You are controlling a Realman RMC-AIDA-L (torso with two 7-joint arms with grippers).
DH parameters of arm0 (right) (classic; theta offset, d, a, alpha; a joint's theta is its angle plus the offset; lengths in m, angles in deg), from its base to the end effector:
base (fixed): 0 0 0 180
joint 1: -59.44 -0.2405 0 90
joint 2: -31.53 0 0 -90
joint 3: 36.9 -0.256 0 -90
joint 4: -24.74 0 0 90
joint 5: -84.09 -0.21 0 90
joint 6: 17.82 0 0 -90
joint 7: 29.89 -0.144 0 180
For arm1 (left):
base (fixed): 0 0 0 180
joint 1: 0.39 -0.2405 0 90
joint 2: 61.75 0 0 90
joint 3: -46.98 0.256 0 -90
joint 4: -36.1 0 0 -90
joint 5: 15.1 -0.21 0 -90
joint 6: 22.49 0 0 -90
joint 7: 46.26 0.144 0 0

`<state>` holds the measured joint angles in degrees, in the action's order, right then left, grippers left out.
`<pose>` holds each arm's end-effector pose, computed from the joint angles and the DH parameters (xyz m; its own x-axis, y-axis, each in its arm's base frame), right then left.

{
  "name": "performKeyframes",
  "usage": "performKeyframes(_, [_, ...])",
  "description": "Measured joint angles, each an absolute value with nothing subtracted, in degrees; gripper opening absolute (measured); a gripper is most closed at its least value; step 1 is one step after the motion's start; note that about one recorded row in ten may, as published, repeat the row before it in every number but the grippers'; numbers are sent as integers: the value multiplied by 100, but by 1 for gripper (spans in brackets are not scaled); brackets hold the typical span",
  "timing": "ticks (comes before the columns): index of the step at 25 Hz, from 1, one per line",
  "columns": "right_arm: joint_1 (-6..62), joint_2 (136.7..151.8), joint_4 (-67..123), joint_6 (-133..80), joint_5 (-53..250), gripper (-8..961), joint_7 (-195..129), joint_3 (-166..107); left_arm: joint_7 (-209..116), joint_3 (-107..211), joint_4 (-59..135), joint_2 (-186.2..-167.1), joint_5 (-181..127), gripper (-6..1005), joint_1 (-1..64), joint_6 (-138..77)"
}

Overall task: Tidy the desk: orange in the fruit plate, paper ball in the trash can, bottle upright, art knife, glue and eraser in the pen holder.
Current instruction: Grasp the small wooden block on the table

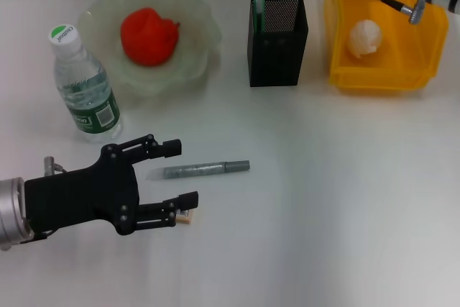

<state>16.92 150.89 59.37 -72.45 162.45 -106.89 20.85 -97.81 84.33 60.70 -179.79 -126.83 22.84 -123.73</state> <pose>0.1637 0.4470 0.0051 0.6750 -0.1373 -0.7249 -0.5752 -0.7133 -0.4005 -0.2869 0.2552 -0.0183 0.7660 0.1207 0.6315 0.2590 -0.9569 -0.1313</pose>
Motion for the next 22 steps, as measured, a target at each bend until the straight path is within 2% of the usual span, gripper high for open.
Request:
performKeyframes(2, [1793, 15084, 5944, -7418, 15905, 465, -10691, 2061, -9780, 8433, 6071, -17977, -12681, 815, 2273, -12381])
performKeyframes(5, [2014, 15052, 6029, -7932, 15420, 622, -10751, 2055, -9792, 8433, 6071, -17968, -12680, 815, 2267, -12401])
performKeyframes(9, [2328, 14960, 6358, -8872, 15316, 621, -11161, 2064, -9805, 8433, 6074, -17962, -12680, 814, 2261, -12428])
performKeyframes(11, [2461, 14805, 6565, -9407, 15476, 621, -11580, 2105, -9818, 8433, 6078, -17961, -12680, 814, 2257, -12446])
performKeyframes(12, [2492, 14630, 6665, -9848, 15713, 621, -11934, 2112, -9826, 8429, 6081, -17958, -12680, 814, 2257, -12458])
performKeyframes(13, [2492, 14630, 6665, -9848, 15713, 621, -11934, 2112, -9828, 8419, 6085, -17957, -12680, 814, 2258, -12468])
performKeyframes(17, [2329, 14281, 6837, -10788, 16737, 620, -12672, 2100, -9869, 8376, 6105, -17938, -12680, 814, 2254, -12509])
performKeyframes(19, [2180, 14213, 7022, -11131, 17511, 620, -13064, 2072, -9980, 8372, 6108, -17904, -12681, 814, 2251, -12517])
performKeyframes(22, [1825, 14221, 7443, -11505, 18895, 619, -13762, 2071, -10221, 8366, 6116, -17821, -12681, 814, 2269, -12567])
